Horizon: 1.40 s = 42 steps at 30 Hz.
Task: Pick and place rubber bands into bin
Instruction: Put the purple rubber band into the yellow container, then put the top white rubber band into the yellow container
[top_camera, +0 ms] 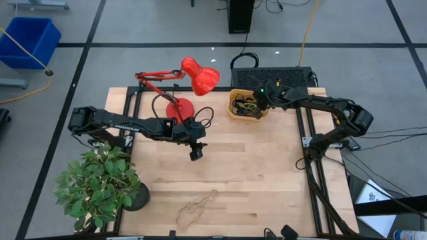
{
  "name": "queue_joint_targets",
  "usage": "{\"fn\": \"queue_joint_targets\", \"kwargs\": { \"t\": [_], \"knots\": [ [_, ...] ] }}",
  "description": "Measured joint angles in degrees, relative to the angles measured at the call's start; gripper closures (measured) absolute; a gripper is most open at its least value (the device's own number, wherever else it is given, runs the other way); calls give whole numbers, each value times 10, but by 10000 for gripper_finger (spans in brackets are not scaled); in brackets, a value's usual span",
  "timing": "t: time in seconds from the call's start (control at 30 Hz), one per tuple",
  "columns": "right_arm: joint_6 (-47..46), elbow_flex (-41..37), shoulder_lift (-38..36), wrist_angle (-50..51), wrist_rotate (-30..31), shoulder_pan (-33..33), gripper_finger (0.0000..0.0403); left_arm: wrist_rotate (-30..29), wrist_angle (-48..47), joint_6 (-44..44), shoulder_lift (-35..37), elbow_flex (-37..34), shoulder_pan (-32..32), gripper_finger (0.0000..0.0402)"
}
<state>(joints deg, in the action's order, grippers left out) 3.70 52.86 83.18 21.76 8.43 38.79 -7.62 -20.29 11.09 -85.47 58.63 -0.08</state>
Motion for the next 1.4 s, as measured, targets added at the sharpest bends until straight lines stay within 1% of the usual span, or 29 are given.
{"fn": "queue_joint_targets", "kwargs": {
  "t": [0.07,0.13,0.4,0.57,0.7,0.9,1.0,1.07,1.13,1.27,1.4],
  "knots": [
    [0,0,0,-11,-13,0,369,0,0,0,0,0,0,199],
    [0,0,0,-15,-13,0,349,0,0,0,0,0,0,199],
    [0,0,0,-14,-12,0,251,0,11,9,0,0,0,199],
    [0,0,-13,-22,-12,0,217,0,24,15,0,0,0,199],
    [0,0,-42,-22,-12,0,206,1,29,8,0,0,0,199],
    [-6,0,-107,-21,-12,-10,204,1,29,-19,0,0,0,199],
    [-41,0,-140,-23,-13,-24,204,30,21,-46,0,0,-8,199],
    [-51,0,-158,-23,-14,-35,204,62,16,-65,0,0,-21,199],
    [-51,0,-172,-27,-13,-46,204,78,2,-89,0,0,-42,199],
    [-48,0,-186,-43,-13,-61,204,78,-33,-134,-11,0,-87,199],
    [-47,0,-186,-49,-13,-63,204,78,-29,-134,-29,1,-122,199]
  ]
}}
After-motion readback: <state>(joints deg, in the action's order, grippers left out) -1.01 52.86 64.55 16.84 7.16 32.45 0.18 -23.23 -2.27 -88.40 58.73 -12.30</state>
